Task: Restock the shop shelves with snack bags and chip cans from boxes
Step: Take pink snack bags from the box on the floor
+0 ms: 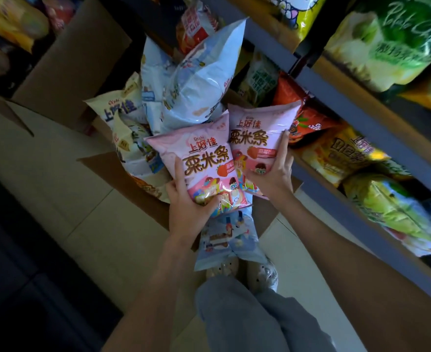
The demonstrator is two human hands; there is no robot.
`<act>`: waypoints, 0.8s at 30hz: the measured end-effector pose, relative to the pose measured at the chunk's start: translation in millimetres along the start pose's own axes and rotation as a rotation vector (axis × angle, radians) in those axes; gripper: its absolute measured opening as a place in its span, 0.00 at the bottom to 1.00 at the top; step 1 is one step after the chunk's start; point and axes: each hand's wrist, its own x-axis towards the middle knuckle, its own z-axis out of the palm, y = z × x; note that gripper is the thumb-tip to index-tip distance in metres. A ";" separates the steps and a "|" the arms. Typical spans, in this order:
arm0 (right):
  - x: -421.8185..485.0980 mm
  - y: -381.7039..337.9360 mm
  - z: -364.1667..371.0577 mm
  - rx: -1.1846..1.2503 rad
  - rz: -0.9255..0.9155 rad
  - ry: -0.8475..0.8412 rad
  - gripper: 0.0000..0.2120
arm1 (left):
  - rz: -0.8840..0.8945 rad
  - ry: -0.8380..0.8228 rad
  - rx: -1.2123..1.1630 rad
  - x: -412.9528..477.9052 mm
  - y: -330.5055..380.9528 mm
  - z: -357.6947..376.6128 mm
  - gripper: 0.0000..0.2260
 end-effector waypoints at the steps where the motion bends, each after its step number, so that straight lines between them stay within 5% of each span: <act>1: -6.6 -6.9 -3.8 -0.047 -0.012 0.011 0.57 | -0.002 -0.002 -0.001 -4.8 4.0 -3.8 0.51; 13: -128.8 -116.5 -123.6 -0.362 -0.173 0.087 0.52 | 0.199 -0.042 0.043 -89.9 136.5 -99.8 0.49; 24: -233.7 -230.4 -297.6 -0.388 -0.273 0.360 0.47 | 0.495 -0.048 0.016 -148.6 330.6 -182.2 0.47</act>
